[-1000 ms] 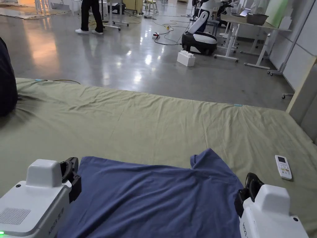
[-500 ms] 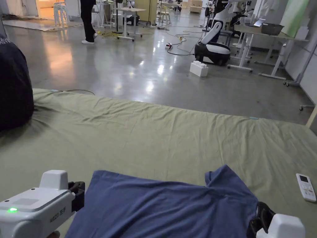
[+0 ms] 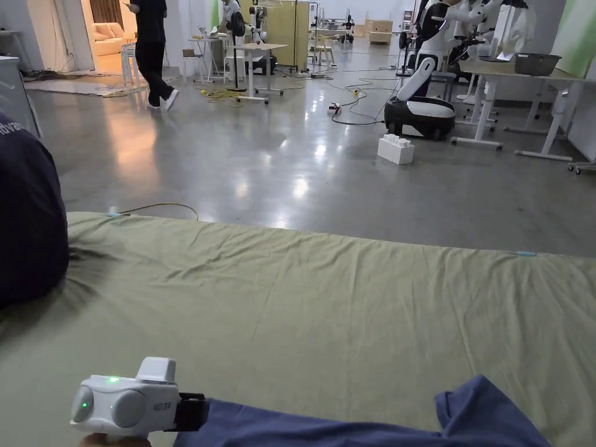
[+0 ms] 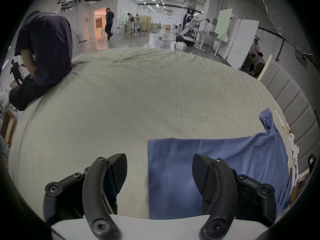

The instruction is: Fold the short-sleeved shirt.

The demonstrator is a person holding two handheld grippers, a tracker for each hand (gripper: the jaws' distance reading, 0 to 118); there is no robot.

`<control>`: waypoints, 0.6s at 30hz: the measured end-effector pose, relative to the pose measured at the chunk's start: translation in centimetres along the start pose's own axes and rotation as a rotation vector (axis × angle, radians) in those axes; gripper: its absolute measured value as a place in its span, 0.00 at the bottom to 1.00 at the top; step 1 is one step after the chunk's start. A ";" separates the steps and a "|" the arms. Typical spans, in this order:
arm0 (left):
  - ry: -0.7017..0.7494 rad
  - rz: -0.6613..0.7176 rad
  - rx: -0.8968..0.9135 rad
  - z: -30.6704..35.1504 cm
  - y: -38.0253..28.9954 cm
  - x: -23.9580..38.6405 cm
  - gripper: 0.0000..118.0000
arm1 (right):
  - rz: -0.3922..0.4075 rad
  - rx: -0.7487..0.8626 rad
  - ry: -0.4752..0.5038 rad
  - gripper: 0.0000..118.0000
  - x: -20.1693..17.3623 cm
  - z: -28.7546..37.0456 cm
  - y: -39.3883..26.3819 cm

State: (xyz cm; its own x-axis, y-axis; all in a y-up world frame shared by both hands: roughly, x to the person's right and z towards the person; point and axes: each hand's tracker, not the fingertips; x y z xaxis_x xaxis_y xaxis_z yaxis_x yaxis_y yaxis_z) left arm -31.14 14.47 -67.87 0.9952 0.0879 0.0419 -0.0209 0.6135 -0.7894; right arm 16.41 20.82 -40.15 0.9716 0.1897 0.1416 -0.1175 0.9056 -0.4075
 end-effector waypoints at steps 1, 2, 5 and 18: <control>-0.021 0.005 -0.021 -1.0 0.4 0.1 0.67 | -0.002 -0.012 0.003 0.00 0.1 -0.4 -0.3; -0.022 0.014 -0.028 -2.2 0.8 0.2 0.67 | -0.024 -0.074 0.010 0.00 0.1 -0.9 -0.9; 0.053 0.020 -0.063 -5.3 1.1 0.7 0.67 | -0.007 -0.065 -0.015 0.00 0.4 -1.7 -1.6; 0.071 -0.207 -0.076 -6.8 0.4 2.4 0.07 | -0.054 -0.173 -0.015 0.00 2.3 -6.1 -2.8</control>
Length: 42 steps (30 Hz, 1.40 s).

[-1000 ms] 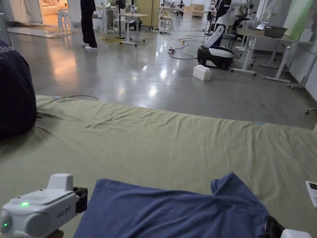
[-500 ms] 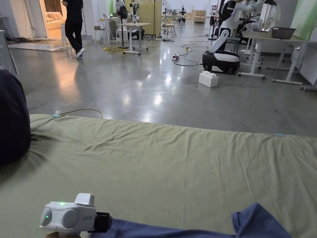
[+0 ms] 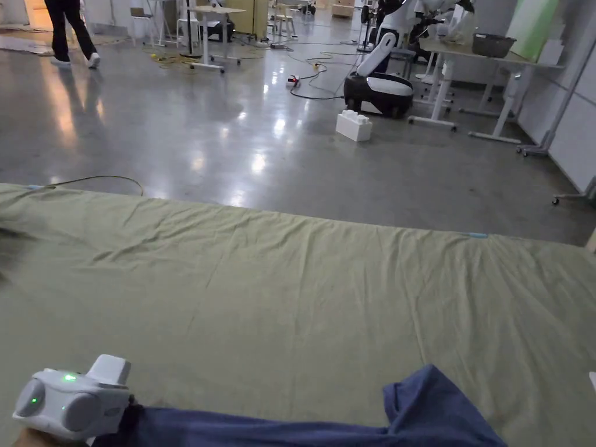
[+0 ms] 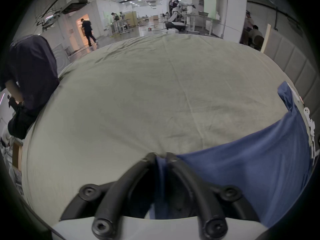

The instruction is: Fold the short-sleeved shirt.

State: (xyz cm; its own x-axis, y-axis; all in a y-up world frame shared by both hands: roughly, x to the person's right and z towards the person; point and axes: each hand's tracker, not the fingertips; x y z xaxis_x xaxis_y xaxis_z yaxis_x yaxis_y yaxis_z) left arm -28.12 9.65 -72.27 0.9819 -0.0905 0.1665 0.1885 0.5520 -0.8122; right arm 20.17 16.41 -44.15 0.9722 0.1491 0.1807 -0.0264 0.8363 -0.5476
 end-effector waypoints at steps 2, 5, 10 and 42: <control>-0.032 0.000 -0.019 0.2 0.8 -0.1 0.04 | -0.014 -0.001 0.010 0.00 0.7 -1.6 1.0; -0.025 -0.013 0.006 0.7 0.8 0.0 0.03 | -0.032 -0.038 0.046 0.01 2.1 -5.3 3.3; 0.001 0.015 0.090 3.4 2.4 0.5 0.03 | -0.015 -0.199 0.059 0.45 4.2 -13.1 7.1; 0.019 0.139 0.274 15.4 3.5 0.4 0.03 | 0.037 -0.071 0.028 0.03 5.4 -11.9 13.5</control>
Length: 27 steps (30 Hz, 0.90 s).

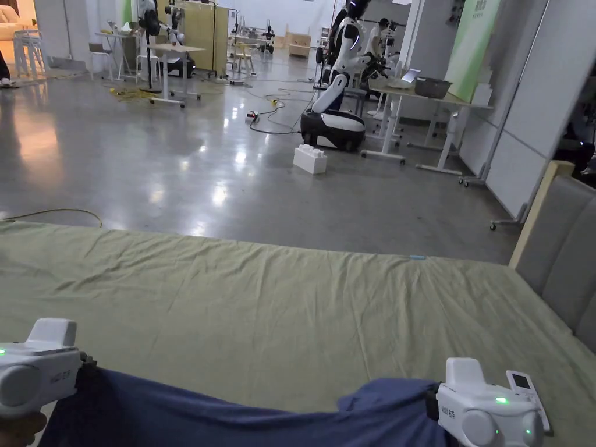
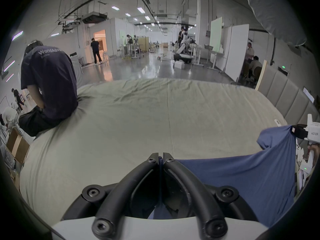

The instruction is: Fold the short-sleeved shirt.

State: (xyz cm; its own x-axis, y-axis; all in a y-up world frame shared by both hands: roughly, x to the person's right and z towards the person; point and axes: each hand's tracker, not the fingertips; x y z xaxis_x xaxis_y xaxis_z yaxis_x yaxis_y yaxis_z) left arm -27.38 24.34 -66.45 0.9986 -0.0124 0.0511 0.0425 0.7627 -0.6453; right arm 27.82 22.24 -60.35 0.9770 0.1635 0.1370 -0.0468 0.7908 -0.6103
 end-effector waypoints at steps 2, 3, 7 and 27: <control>0.001 0.005 0.040 2.3 1.2 -0.2 0.03 | -0.014 0.053 -0.001 0.03 0.4 2.4 1.4; 0.006 0.004 0.071 3.2 1.7 -0.3 0.03 | -0.019 0.080 -0.012 0.03 0.6 3.7 2.3; 0.007 0.009 0.150 7.9 4.4 -0.9 0.03 | -0.031 0.178 -0.028 0.03 1.4 8.2 5.6; 0.093 -0.030 0.436 19.6 22.8 -1.7 0.03 | -0.043 0.562 -0.102 0.03 3.1 19.4 25.4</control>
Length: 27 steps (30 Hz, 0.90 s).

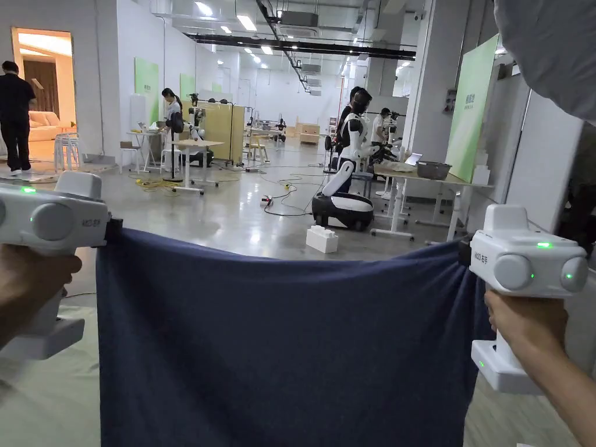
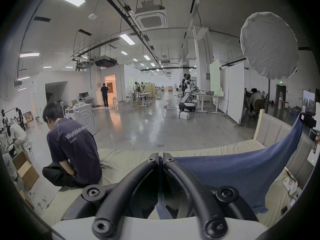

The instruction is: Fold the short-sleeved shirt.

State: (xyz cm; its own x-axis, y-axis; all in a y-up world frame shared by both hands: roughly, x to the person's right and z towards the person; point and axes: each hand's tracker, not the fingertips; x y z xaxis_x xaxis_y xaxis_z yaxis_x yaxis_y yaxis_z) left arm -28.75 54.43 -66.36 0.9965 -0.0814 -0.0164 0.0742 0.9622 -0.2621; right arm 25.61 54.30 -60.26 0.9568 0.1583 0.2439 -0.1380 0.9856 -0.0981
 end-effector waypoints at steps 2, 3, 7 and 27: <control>0.001 -0.004 0.015 -0.7 1.7 0.1 0.03 | 0.029 0.036 -0.016 0.03 -0.1 -0.7 1.6; 0.005 0.003 0.028 -1.0 2.4 0.2 0.03 | 0.016 0.033 -0.011 0.03 -0.1 -1.1 2.1; 0.013 0.006 0.052 -2.9 4.9 0.1 0.03 | 0.041 0.064 -0.024 0.03 -0.4 -2.5 4.2; 0.031 0.008 0.063 -2.7 4.2 0.4 0.03 | 0.066 0.143 -0.026 0.03 -1.1 -1.1 5.3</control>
State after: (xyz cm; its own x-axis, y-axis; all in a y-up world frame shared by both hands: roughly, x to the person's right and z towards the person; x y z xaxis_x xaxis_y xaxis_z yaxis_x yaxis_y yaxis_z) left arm -28.13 57.69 -70.11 0.9956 -0.0809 -0.0481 0.0697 0.9772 -0.2005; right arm 24.11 59.32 -62.08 0.9377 0.2228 0.2665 -0.2374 0.9711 0.0234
